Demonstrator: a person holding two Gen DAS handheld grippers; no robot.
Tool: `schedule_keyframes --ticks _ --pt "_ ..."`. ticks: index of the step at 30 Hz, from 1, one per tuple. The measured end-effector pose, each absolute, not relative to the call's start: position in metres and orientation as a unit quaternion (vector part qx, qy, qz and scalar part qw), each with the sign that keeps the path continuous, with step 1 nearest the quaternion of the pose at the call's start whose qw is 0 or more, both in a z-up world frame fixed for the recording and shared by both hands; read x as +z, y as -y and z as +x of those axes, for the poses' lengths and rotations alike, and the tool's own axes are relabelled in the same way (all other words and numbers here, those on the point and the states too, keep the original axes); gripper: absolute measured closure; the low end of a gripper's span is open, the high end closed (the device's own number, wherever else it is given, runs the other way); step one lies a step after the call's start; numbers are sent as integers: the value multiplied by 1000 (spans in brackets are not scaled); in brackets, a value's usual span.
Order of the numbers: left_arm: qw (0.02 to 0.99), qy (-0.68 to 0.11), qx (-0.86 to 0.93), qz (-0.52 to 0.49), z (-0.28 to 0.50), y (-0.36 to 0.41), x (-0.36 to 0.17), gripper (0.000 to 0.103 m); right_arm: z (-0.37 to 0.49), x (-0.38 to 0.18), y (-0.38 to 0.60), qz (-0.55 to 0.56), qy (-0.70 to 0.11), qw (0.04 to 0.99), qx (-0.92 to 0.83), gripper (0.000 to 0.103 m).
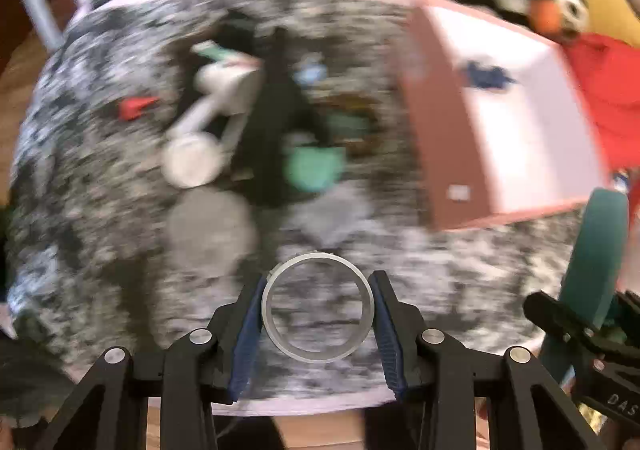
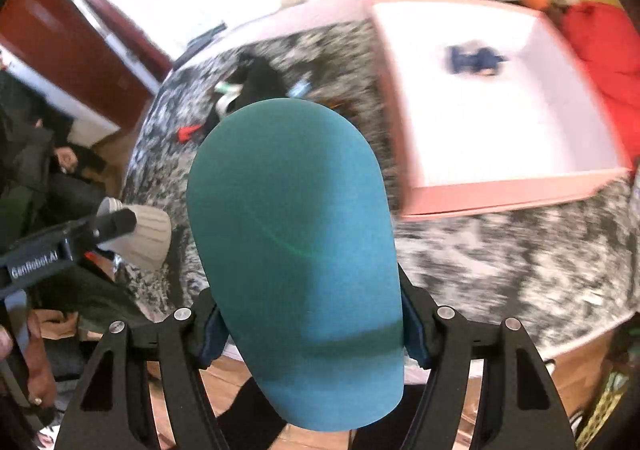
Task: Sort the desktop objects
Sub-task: 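Carry the grey ring into the pink box while the right tool carries the teal case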
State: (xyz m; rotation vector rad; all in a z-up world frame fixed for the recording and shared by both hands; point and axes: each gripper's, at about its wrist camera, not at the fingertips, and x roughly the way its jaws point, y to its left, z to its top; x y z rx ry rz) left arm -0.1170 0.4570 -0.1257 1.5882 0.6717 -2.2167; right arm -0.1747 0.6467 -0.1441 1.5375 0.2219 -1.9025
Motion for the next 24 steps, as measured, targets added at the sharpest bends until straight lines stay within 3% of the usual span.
schedule_keyframes --ticks 9,14,24 --pt "75 -208 -827 517 -249 -562 -69 59 -271 -72 -753 545 -75 265 -792 31" --pt "82 -184 -841 502 -339 -576 -81 59 -347 -61 -776 513 -77 252 -817 31" --pt "130 -154 -822 533 -437 -554 -174 56 -481 -165 -726 523 -82 270 -805 30"
